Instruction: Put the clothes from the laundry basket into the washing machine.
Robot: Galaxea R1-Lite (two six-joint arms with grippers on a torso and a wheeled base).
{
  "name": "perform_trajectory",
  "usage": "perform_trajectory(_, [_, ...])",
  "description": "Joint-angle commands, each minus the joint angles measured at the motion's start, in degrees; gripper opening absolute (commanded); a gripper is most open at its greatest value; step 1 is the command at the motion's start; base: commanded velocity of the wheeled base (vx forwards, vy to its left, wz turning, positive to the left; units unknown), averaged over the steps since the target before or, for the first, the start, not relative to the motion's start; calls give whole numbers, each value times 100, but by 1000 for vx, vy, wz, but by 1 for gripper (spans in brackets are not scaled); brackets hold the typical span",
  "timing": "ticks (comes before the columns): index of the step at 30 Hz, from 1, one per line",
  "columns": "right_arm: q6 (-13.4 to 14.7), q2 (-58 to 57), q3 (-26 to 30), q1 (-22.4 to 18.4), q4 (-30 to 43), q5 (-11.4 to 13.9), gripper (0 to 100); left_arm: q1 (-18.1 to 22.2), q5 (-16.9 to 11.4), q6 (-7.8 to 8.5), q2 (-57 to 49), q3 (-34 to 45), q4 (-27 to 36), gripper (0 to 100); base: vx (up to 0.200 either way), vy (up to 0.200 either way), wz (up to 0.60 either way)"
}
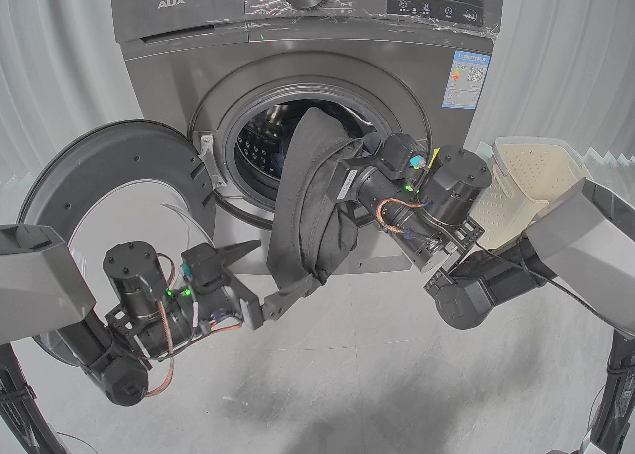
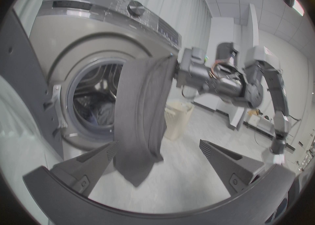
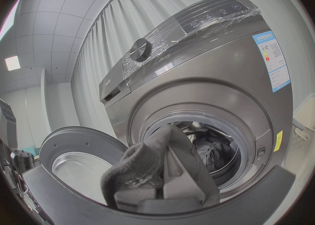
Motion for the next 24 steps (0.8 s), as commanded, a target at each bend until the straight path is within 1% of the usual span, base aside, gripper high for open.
perform_trajectory(1, [19, 51, 52, 304, 11, -101, 0, -414, 564, -311, 669, -1284, -5, 100, 0, 0, 0])
perform_trajectory(3, [19, 59, 43, 330, 37, -101, 0, -423, 669, -320, 853, -1522, -5, 100, 0, 0, 0])
perform_trajectory(7, [19, 103, 25, 401, 46, -110, 0, -431, 722, -320, 1055, -1856, 3, 100, 0, 0, 0])
perform_trajectory(8, [19, 103, 25, 410, 46, -110, 0, -423, 722, -276, 1152, -1979, -5, 100, 0, 0, 0])
perform_trajectory(10, [28, 103, 25, 427, 46, -118, 0, -423, 731, -258, 1240, -2110, 12, 100, 0, 0, 0])
perform_trajectory(11, [63, 103, 17, 462, 46, -136, 0, -396, 749, -214, 1363, -2304, 21, 100, 0, 0, 0])
perform_trajectory(15, [107, 68, 43, 550, 46, -171, 0, -264, 1047, -91, 1855, -2919, 21, 100, 0, 0, 0])
perform_trajectory(17, [98, 33, 96, 585, 46, -189, 0, -177, 1126, -100, 1987, -3156, 21, 100, 0, 0, 0])
perform_trajectory(19, [107, 15, 140, 585, 46, -189, 0, -133, 1135, -117, 2031, -3297, 21, 100, 0, 0, 0])
perform_trajectory(21, [116, 7, 192, 585, 46, -241, 0, -1, 1241, -126, 2092, -3534, 30, 100, 0, 0, 0])
perform_trajectory(22, [125, 7, 192, 585, 46, -285, 0, 43, 1302, -135, 2110, -3561, 30, 0, 0, 0, 0])
perform_trajectory(24, [160, 7, 219, 585, 46, -303, 0, 96, 1346, -153, 2110, -3578, 21, 0, 0, 0, 0])
